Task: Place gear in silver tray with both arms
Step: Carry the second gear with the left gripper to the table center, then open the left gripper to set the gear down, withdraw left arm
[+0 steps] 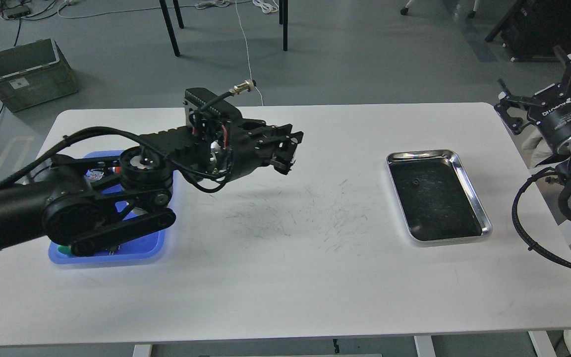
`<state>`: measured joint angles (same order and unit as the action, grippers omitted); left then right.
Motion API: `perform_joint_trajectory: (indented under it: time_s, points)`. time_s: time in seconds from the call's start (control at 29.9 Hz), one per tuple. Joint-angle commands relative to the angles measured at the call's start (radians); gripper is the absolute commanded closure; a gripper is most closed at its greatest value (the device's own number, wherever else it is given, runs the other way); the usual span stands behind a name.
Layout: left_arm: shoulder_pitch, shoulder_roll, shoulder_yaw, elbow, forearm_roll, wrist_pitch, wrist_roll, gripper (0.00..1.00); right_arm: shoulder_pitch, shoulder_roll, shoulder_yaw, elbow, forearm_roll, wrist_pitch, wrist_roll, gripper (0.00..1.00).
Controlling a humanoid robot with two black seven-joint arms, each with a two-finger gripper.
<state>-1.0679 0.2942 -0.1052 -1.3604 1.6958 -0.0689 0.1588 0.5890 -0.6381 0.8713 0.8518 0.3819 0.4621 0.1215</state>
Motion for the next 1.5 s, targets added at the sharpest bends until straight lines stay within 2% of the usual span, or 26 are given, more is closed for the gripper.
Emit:
perform_joint_trajectory:
  time_s: [0.0,0.13,0.27,0.4,0.73,1.14,1.27,1.34,1.47]
  points:
    - [0.035,-0.174,0.002,0.092,0.008,0.009,0.008,0.9,-0.001,-0.002,0.003,0.0,0.0,-0.003,0.0,0.03]
    - [0.074,-0.294,0.007,0.173,0.01,0.02,0.008,0.9,-0.001,-0.008,0.006,0.007,0.0,-0.005,0.0,0.03]
    - [0.103,-0.294,0.007,0.273,0.01,0.02,0.004,0.9,0.005,-0.011,0.014,0.013,0.0,-0.005,0.001,0.03]
    - [0.137,-0.294,0.001,0.317,0.01,0.029,0.001,0.9,0.008,-0.025,0.018,0.032,0.0,-0.006,0.001,0.03]
    - [0.279,-0.294,0.004,0.317,0.059,0.052,-0.004,0.89,0.008,-0.045,0.048,0.053,0.0,-0.005,0.003,0.03]
    - [0.318,-0.294,0.004,0.319,0.059,0.066,-0.008,0.85,0.003,-0.051,0.049,0.075,0.002,0.0,0.009,0.03]
    - [0.318,-0.294,0.004,0.319,0.056,0.067,-0.007,0.71,0.0,-0.051,0.051,0.075,0.002,0.0,0.009,0.03]
    - [0.319,-0.294,0.004,0.317,0.051,0.072,-0.008,0.6,-0.001,-0.051,0.049,0.073,0.002,0.0,0.009,0.03]
    - [0.318,-0.294,0.002,0.31,0.044,0.09,-0.01,0.2,-0.001,-0.049,0.048,0.07,0.002,0.0,0.009,0.03]
